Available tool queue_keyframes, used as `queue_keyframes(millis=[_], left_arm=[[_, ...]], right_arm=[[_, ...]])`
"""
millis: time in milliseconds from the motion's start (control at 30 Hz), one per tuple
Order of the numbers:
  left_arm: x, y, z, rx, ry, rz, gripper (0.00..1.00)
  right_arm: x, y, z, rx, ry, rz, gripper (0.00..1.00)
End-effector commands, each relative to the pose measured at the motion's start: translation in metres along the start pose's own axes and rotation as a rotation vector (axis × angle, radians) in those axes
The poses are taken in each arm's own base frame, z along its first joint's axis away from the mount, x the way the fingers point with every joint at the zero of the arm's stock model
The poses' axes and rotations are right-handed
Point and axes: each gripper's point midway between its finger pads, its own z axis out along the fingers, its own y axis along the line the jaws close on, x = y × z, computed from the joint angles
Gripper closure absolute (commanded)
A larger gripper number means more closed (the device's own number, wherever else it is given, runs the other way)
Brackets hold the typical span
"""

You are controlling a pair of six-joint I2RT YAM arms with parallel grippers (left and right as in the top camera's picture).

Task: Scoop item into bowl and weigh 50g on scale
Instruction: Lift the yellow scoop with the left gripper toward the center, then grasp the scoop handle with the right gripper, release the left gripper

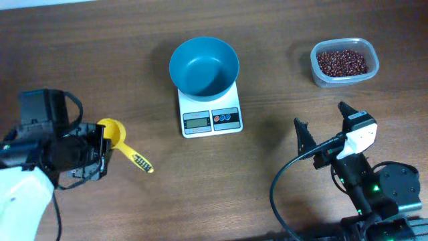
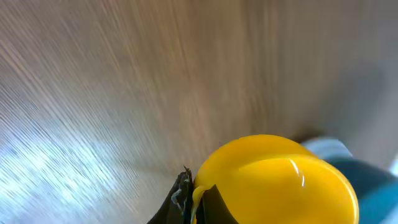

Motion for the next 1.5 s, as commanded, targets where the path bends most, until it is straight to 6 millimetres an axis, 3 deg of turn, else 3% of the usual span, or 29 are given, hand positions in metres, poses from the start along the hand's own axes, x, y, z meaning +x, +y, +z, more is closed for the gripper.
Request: queue_keyframes(millis=[0,100,267,467,500,567,633,667,733,833,867,1033,1100,1167,1300,1333,1467], left_arm=[[0.035,-0.015,-0.014,0.094,0.194,-0.035,1.0],[0.055,-0.018,-0.02,0.124,0.313,0.03,1.0],[0.065,0.017,-0.021,-0.029,0.352,-0.062,1.0],[0.071,0.033,-0.025,-0.1,0.378,-0.09,1.0],[0.072,0.033,-0.025,-0.1,0.381,-0.09,1.0],[0.075,0.031,-0.026,-0.092,0.403,-0.092,1.0],[0.075,0.031,-0.026,-0.093,0.403,-0.092,1.0],[0.075,0.031,-0.026,-0.093,0.403,-0.092,1.0],[0.075,0.032,-0.026,-0.095,0.402,-0.092,1.0],[0.073,0.033,-0.025,-0.102,0.385,-0.091,1.0],[0.07,0.034,-0.024,-0.107,0.371,-0.09,1.0],[0.07,0.038,-0.024,-0.126,0.362,-0.111,1.0],[0.07,0.038,-0.025,-0.145,0.359,-0.223,1.0],[0.071,0.04,-0.025,-0.152,0.36,-0.221,1.0],[0.067,0.029,-0.023,-0.106,0.349,-0.199,1.0],[0.066,0.025,-0.022,-0.088,0.344,-0.202,1.0],[0.052,0.004,-0.017,-0.007,0.281,-0.235,1.0]], right_arm=[[0.003,0.003,0.0,-0.016,0.004,0.007,0.01],[0.003,0.003,0.0,-0.016,0.004,0.007,0.01],[0.003,0.003,0.0,-0.016,0.004,0.007,0.01],[0.003,0.004,0.0,-0.019,0.004,0.008,0.01],[0.0,0.017,-0.001,-0.098,-0.005,0.067,0.01],[-0.003,0.056,-0.009,-0.327,0.06,0.518,0.01],[-0.004,0.09,-0.025,-0.534,0.157,0.681,0.01],[-0.002,0.114,-0.042,-0.693,0.252,0.748,0.01],[0.001,0.129,-0.057,-0.796,0.352,0.836,0.01],[0.0,0.139,-0.07,-0.806,0.612,1.259,0.01],[-0.001,0.144,-0.077,-0.824,0.682,1.327,0.01],[0.0,0.138,-0.068,-0.771,0.649,1.353,0.01],[0.001,0.14,-0.071,-0.852,0.521,1.067,0.02],[0.005,0.132,-0.06,-0.787,0.452,0.999,0.01],[0.01,0.123,-0.047,-0.68,0.502,1.128,0.01],[0.008,0.123,-0.047,-0.673,0.526,1.152,0.01],[-0.039,0.126,-0.043,-0.705,0.614,1.212,0.01]])
